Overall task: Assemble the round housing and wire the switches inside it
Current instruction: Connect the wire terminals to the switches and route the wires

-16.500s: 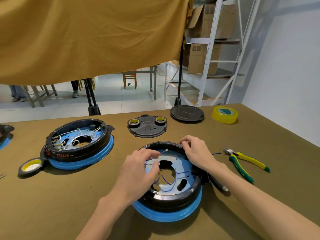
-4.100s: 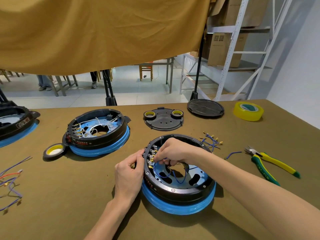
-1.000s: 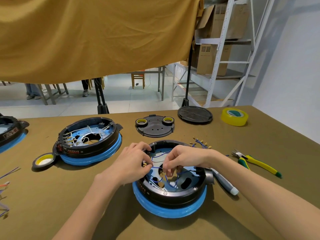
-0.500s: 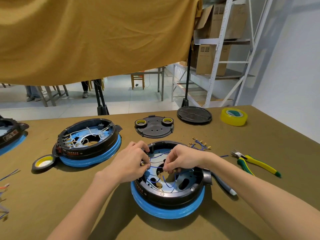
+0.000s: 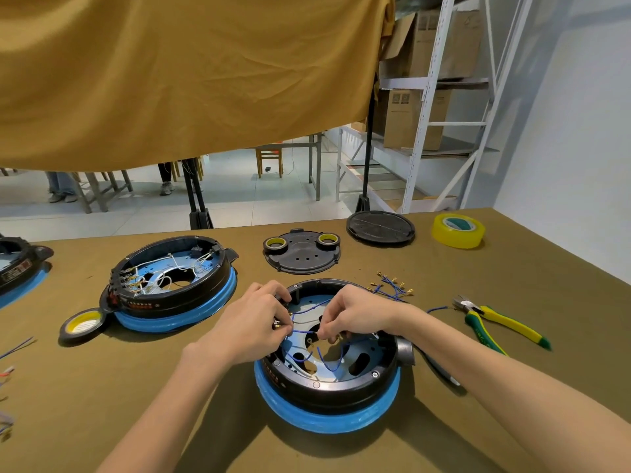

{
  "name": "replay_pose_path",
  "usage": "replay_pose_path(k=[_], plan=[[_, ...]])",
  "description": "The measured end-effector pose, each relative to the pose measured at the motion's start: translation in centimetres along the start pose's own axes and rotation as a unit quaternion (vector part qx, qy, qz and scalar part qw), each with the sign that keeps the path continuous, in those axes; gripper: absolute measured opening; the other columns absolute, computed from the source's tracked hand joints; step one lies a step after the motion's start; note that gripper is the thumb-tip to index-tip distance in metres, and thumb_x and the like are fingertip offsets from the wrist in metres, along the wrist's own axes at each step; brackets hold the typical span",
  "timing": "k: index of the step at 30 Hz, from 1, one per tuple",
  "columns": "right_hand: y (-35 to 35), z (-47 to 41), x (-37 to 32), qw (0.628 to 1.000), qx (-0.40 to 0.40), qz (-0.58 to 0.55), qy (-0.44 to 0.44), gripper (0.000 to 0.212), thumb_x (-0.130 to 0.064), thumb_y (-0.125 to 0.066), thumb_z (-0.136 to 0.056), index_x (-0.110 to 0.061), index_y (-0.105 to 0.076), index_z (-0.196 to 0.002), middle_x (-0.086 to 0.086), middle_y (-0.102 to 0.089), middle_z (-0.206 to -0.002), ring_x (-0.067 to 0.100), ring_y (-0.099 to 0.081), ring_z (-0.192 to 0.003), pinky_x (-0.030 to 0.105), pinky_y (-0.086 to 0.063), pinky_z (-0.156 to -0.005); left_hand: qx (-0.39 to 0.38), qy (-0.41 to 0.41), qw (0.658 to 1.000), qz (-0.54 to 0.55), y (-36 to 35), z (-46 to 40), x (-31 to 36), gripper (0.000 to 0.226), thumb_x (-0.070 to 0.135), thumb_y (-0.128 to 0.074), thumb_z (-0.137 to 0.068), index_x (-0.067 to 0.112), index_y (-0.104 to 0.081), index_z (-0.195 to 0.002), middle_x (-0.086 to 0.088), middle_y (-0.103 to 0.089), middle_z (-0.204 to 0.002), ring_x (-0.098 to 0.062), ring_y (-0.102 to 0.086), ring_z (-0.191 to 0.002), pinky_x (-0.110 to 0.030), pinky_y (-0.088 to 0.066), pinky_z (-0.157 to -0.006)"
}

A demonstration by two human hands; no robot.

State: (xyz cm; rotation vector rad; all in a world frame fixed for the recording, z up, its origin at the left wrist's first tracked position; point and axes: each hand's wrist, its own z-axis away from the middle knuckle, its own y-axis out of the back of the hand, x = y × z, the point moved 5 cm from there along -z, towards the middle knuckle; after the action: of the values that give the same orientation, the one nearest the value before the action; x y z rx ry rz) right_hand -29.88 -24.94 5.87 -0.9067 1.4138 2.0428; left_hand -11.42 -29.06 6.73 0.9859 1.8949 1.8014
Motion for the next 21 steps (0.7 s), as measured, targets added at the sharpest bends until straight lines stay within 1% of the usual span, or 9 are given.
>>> replay_pose_path(k=[2,3,5,7,10,12,14,18,21], plan=[[-0.1,0.1,-0.1,1.0,-0.002,0.006,0.004,0.021,-0.025,-0.075,-0.093,-0.006,-0.08,-0.089,0.0,-0.075,-0.081,0.013,-0.063,-0.077,0.04,-0.058,-0.082,0.003,0.004,1.0,0.011,-0.2,0.0,-0.1,0.015,0.043,-0.067,-0.096,0.036,-0.08,-0.1,0.021,-0.046,-0.139,-0.006,-0.037,-0.125,-0.029,-0.046,-0.092],[0.0,0.2,-0.2,1.0,-0.003,0.011,0.007,0.021,-0.027,-0.074,-0.094,-0.008,-0.08,-0.089,0.0,-0.075,-0.08,0.012,-0.062,-0.073,0.038,-0.057,-0.077,0.007,0.006,1.0,0.022,-0.2,0.1,-0.2,0.016,0.043,-0.067,-0.096,0.036,-0.08,-0.1,0.022,-0.046,-0.139,-0.005,-0.037,-0.126,-0.029,-0.045,-0.094],[0.2,0.6,-0.3,0.999,0.006,0.031,0.02,0.023,-0.031,-0.073,-0.095,-0.012,-0.082,-0.088,-0.003,-0.072,-0.072,0.007,-0.054,-0.059,0.022,-0.048,-0.059,0.017,0.009,0.998,0.056,-0.4,0.3,-0.4,0.015,0.043,-0.066,-0.096,0.037,-0.079,-0.1,0.023,-0.047,-0.139,-0.003,-0.037,-0.126,-0.028,-0.041,-0.099],[1.0,1.0,-0.6,0.998,0.043,0.032,0.036,0.023,-0.035,-0.07,-0.097,-0.017,-0.081,-0.091,-0.009,-0.072,-0.069,0.002,-0.053,-0.054,0.015,-0.042,-0.053,0.035,0.012,0.993,0.109,-0.7,0.6,-0.7,0.014,0.04,-0.066,-0.096,0.04,-0.077,-0.104,0.024,-0.05,-0.136,-0.001,-0.038,-0.125,-0.03,-0.04,-0.104],[3.7,1.7,0.0,0.984,0.169,-0.014,0.056,0.02,-0.032,-0.068,-0.098,-0.017,-0.081,-0.092,-0.005,-0.077,-0.082,0.011,-0.071,-0.076,0.025,-0.059,-0.074,0.102,0.037,0.961,0.255,-1.2,1.1,-1.0,0.023,0.029,-0.066,-0.098,0.039,-0.073,-0.118,0.024,-0.053,-0.136,0.002,-0.044,-0.129,-0.029,-0.04,-0.108],[6.1,2.1,2.1,0.956,0.293,-0.006,0.028,0.019,-0.026,-0.065,-0.099,-0.016,-0.079,-0.09,-0.003,-0.077,-0.083,0.016,-0.071,-0.082,0.032,-0.059,-0.08,0.145,0.074,0.922,0.35,-1.8,1.4,-1.4,0.034,0.018,-0.064,-0.1,0.032,-0.068,-0.131,0.019,-0.052,-0.145,0.0,-0.044,-0.135,-0.029,-0.04,-0.11],[7.7,2.5,5.1,0.932,0.359,0.039,-0.04,0.019,-0.022,-0.06,-0.101,-0.015,-0.077,-0.097,0.0,-0.076,-0.094,0.018,-0.069,-0.089,0.03,-0.055,-0.082,0.149,0.105,0.891,0.416,-2.6,1.7,-1.8,0.043,0.01,-0.061,-0.101,0.027,-0.061,-0.14,0.012,-0.052,-0.149,-0.003,-0.045,-0.136,-0.024,-0.041,-0.108],[7.2,2.2,9.7,0.943,0.24,0.201,-0.116,0.024,-0.021,-0.06,-0.101,-0.018,-0.071,-0.122,0.008,-0.066,-0.122,0.023,-0.062,-0.109,0.034,-0.051,-0.095,0.131,0.107,0.863,0.476,-3.2,1.9,-2.3,0.044,0.009,-0.056,-0.103,0.025,-0.056,-0.144,0.013,-0.061,-0.132,0.008,-0.061,-0.113,-0.006,-0.051,-0.078],[6.9,2.0,10.6,0.933,0.226,0.252,-0.12,0.021,-0.029,-0.066,-0.097,-0.027,-0.071,-0.118,0.004,-0.059,-0.125,0.022,-0.056,-0.115,0.037,-0.049,-0.099,0.144,0.111,0.858,0.481,-3.1,1.8,-3.2,0.043,0.007,-0.056,-0.102,0.024,-0.058,-0.142,0.014,-0.062,-0.13,0.017,-0.059,-0.106,-0.005,-0.049,-0.077]])
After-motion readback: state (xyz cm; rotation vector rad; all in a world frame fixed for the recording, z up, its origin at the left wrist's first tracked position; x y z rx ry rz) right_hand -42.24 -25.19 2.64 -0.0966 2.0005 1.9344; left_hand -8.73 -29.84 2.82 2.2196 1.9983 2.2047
